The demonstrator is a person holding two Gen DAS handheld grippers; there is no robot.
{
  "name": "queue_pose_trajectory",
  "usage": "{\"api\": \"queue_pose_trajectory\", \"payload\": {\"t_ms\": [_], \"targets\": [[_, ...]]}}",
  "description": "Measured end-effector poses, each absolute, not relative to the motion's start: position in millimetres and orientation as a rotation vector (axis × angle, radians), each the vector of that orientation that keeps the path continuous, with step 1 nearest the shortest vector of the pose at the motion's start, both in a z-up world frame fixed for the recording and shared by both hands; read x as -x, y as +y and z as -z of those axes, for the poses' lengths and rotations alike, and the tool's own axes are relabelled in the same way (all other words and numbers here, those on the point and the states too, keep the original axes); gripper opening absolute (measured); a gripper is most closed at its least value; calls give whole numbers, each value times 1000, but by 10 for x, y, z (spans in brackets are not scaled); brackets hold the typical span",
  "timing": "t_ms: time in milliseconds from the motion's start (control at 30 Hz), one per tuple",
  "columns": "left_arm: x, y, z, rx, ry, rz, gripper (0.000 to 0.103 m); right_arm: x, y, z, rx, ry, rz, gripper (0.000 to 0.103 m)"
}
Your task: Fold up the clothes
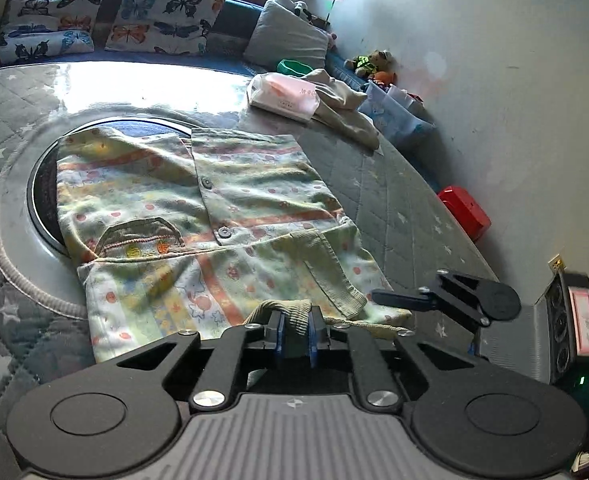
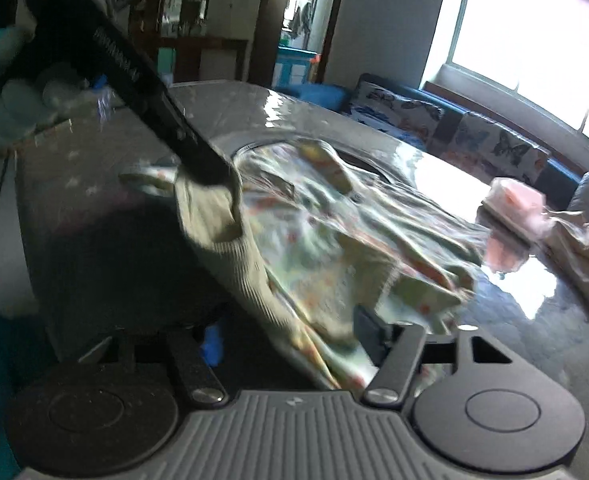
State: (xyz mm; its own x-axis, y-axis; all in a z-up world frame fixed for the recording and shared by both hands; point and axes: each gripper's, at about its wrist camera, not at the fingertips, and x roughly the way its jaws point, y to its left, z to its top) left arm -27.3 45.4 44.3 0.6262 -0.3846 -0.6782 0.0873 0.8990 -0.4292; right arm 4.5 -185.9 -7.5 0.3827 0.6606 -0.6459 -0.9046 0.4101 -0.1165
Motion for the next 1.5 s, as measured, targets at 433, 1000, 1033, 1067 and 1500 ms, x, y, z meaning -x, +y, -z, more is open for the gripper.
{"api": "queue_pose_trajectory", "payload": {"t_ms": [433, 1000, 1033, 1067, 1500], "targets": [[870, 479, -454, 73, 712, 238, 63, -481, -1815, -206, 237, 742, -1078, 18], [914, 319, -51, -337, 640, 227, 14, -422, -1773, -260, 218, 717, -1048, 9], [934, 327, -51, -340, 635, 235, 10, -382, -1783, -267, 224, 700, -1051, 9], [963, 327, -64, -342, 628, 244, 8, -337, -1793, -278, 233, 681, -1055, 9], [1836, 428, -710, -187, 538, 449, 7, 361, -2240, -779, 241, 682, -1194, 8]]}}
